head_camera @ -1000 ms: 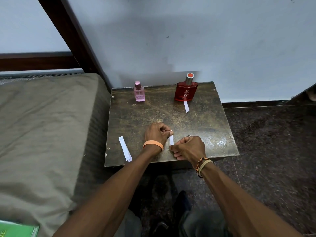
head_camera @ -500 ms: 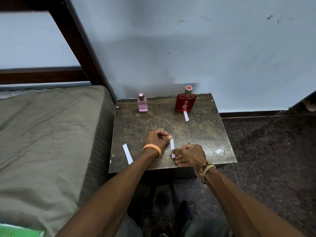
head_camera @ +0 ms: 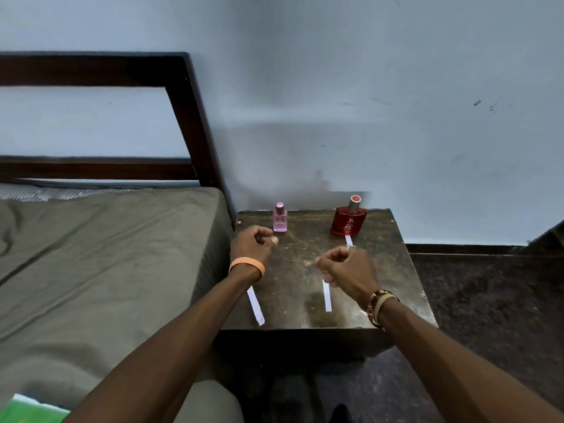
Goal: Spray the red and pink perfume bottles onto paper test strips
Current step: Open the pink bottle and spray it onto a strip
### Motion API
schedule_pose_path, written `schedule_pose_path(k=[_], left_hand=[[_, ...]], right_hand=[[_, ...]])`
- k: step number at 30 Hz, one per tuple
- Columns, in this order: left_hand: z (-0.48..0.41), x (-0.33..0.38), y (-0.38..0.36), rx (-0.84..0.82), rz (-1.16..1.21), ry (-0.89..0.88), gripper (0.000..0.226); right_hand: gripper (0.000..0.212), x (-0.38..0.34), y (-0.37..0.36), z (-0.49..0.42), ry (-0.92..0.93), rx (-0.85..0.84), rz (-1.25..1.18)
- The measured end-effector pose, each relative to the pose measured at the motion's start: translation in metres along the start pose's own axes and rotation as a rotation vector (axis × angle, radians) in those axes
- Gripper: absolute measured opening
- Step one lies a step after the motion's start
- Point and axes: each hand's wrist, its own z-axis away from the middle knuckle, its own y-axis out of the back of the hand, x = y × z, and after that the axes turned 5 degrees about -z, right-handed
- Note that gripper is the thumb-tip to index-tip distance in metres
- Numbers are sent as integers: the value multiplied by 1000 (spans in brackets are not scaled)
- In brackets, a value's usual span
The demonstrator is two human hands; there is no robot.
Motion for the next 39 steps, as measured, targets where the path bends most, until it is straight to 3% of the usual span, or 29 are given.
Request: schedule_pose_path(k=[4,10,18,20,25,39], left_hand=[[-24,-13,5,44,-70,66,19],[-61,-32,-7,-3,-95,129,33],[-100,-42,-40,-77,-116,66,46],[-106,-40,-47,-109,-78,52,47],[-109,-38,-56,-122,16,-11,34],[-60,1,-28,-140,70,-110,23]], right_hand=[[18,-27,-33,-27,130,-27,195],[47,-37,-71,-77,133,-37,317],[76,-17,-99,-130,94,-81,414],[72,-15,-105,-138,99,-101,373],[31,-10,-119,-147,144,-64,278],[29,-26,-78,-99,209,-34,275]])
